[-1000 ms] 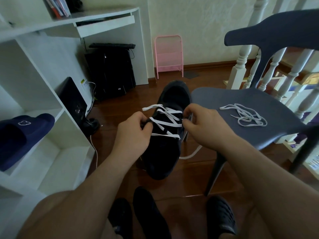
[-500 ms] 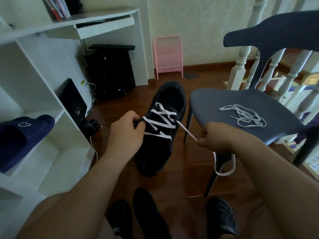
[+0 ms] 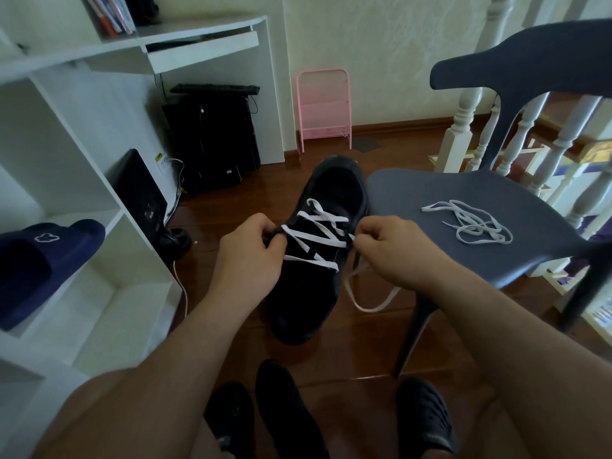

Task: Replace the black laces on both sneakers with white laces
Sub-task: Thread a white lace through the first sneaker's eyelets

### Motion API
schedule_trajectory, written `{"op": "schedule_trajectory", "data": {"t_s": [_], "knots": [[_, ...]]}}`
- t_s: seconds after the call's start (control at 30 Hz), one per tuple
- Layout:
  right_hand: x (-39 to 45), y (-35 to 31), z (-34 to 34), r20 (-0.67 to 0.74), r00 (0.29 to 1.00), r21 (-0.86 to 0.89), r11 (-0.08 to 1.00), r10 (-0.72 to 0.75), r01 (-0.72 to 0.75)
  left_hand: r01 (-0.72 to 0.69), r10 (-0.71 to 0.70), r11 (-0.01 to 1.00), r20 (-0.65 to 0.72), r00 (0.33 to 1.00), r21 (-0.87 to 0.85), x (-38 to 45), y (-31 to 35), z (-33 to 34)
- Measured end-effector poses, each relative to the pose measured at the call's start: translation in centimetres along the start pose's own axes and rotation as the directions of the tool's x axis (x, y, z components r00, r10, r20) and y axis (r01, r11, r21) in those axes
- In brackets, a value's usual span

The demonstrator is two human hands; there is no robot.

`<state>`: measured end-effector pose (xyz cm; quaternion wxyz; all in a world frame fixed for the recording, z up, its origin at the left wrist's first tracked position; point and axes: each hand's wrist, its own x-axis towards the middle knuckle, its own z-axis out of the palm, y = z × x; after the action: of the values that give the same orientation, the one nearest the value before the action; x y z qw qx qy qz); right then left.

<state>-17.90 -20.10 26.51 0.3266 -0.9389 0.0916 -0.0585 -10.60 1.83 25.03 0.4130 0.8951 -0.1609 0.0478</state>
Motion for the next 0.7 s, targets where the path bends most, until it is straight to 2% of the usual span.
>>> {"op": "schedule_trajectory", "data": {"t_s": [0.17, 0.33, 0.57, 0.63, 0.7], "knots": [[0.2, 0.8, -1.3, 0.003, 0.993, -0.071, 0.991, 0.118, -0.117, 0.010, -0.010, 1.000, -0.029, 1.000, 0.015, 0.4, -0.2, -0.5], [-0.3, 0.4, -1.7, 0.032, 0.994, -0.117, 0.988, 0.103, -0.098, -0.008, 0.008, 1.000, -0.005, 1.000, 0.025, 0.1, 0.0, -0.2], [-0.4, 0.0, -2.0, -0.022, 0.992, 0.060, 0.990, 0.128, -0.127, -0.011, 0.011, 1.000, 0.017, 1.000, 0.005, 0.0, 0.0, 0.2], [-0.3, 0.0, -2.0, -0.065, 0.993, 0.113, 0.989, 0.099, -0.092, -0.006, 0.006, 1.000, 0.028, 1.000, 0.008, 0.0, 0.0, 0.3], [-0.2, -0.2, -1.9, -0.131, 0.991, 0.097, 0.995, -0.002, 0.015, 0.003, -0.001, 0.999, 0.050, 0.999, -0.041, 0.0, -0.1, 0.6]]}}
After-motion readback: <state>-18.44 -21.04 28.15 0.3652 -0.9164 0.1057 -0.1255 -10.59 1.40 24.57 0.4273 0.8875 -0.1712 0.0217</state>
